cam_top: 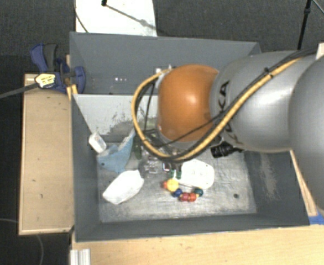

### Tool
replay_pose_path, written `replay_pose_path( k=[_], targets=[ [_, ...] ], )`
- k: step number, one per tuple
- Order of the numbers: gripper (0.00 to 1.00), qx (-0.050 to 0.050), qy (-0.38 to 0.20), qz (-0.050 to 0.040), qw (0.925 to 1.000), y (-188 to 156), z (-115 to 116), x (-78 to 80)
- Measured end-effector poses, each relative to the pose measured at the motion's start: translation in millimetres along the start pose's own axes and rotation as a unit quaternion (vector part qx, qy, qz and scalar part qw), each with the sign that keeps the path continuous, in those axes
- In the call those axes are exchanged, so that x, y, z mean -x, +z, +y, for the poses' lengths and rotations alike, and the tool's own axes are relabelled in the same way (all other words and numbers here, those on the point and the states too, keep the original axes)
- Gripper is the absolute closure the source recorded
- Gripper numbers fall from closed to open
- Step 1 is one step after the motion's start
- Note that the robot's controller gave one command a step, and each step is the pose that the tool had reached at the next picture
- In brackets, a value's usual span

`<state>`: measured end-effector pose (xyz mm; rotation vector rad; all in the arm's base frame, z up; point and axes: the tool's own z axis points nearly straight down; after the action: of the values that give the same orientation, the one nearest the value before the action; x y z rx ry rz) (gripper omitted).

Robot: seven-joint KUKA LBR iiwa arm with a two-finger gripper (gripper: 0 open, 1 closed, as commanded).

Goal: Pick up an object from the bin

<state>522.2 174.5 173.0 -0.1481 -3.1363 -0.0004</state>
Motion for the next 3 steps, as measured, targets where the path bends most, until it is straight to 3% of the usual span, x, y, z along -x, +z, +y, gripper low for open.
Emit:
replay_pose_path(
  k=[1,3],
  targets=[
    [0.0,0.001,0.008,-0.0027,1.0,46.9,19.1,46.2],
    [0.0,0.001,0.009,-0.0025,1.0,45.5,18.9,45.5]
  ],
)
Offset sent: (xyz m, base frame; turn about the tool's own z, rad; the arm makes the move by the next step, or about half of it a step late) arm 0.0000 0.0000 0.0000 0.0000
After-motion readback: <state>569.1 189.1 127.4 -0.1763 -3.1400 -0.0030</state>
